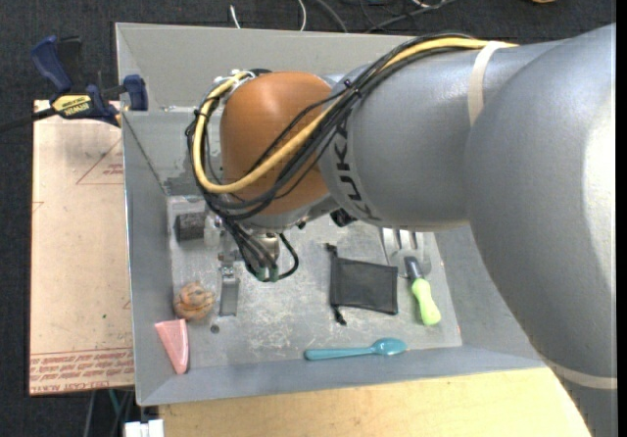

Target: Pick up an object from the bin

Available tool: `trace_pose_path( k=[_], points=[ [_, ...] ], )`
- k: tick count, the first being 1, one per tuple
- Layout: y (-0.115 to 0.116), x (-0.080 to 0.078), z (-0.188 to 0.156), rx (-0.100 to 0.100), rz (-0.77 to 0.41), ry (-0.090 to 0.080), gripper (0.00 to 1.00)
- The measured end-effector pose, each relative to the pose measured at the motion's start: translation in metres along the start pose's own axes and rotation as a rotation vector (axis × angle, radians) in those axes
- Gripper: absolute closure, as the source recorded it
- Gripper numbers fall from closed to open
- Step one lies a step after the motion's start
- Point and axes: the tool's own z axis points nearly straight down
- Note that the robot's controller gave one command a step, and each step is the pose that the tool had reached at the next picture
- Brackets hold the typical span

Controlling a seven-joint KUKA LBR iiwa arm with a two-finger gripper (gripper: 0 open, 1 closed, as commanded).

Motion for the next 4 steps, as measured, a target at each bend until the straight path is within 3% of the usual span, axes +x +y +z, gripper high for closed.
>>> trace_pose_path(
  k=[1, 2, 3, 4],
  points=[
    [-0.001, -0.002, -0.005, -0.002, 0.004, -0.007, 0.00],
    [0.002, 0.011, 0.024, -0.003, -0.095, -0.015, 0.00],
    [-0.011, 0.023, 0.086, -0.003, -0.448, -0.017, 0.00],
    [0.004, 0.041, 0.091, -0.002, -0.300, -0.015, 0.00]
  ],
)
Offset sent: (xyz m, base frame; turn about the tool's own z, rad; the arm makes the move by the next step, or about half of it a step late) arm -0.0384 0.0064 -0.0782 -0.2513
